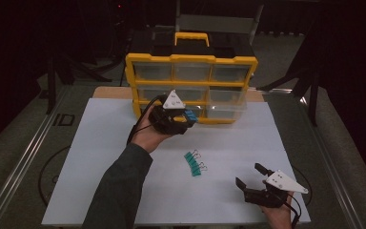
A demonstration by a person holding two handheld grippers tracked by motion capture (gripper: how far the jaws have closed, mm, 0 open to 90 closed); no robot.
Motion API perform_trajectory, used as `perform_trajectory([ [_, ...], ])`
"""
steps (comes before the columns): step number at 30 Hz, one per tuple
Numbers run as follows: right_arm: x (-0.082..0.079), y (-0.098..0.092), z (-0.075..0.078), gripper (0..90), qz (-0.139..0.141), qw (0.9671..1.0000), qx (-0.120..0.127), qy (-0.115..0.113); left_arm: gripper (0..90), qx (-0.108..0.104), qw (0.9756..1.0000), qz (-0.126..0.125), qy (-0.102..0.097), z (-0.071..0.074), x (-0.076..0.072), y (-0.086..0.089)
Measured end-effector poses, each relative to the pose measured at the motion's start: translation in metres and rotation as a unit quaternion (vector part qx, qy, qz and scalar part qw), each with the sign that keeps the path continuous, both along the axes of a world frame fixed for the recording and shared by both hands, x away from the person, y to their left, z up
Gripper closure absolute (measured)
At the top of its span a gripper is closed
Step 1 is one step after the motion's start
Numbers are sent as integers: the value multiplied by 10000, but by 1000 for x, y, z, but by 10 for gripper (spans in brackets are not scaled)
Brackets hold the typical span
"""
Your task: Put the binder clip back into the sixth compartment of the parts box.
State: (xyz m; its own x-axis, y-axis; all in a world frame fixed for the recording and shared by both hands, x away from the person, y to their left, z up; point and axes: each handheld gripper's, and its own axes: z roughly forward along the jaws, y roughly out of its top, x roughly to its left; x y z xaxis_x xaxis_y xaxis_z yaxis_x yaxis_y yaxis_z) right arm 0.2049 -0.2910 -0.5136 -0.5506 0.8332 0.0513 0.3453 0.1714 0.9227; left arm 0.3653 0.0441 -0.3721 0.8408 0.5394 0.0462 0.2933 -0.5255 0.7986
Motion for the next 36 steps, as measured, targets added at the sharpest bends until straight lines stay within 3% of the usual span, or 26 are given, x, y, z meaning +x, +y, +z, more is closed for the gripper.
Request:
perform_trajectory([
  [6,0,0,0,101,3,10000,-3,9,501,61,9999,-7,-98,19,15,-15],
  [13,-1,0,1,101,4,10000,24,11,501,169,9998,-11,-132,31,31,-32],
  [26,-1,0,1,101,18,10000,59,-2,501,200,9992,196,297,20,63,-62],
  [36,-1,-1,2,101,8,9999,103,3,501,205,9988,247,379,14,71,-81],
])
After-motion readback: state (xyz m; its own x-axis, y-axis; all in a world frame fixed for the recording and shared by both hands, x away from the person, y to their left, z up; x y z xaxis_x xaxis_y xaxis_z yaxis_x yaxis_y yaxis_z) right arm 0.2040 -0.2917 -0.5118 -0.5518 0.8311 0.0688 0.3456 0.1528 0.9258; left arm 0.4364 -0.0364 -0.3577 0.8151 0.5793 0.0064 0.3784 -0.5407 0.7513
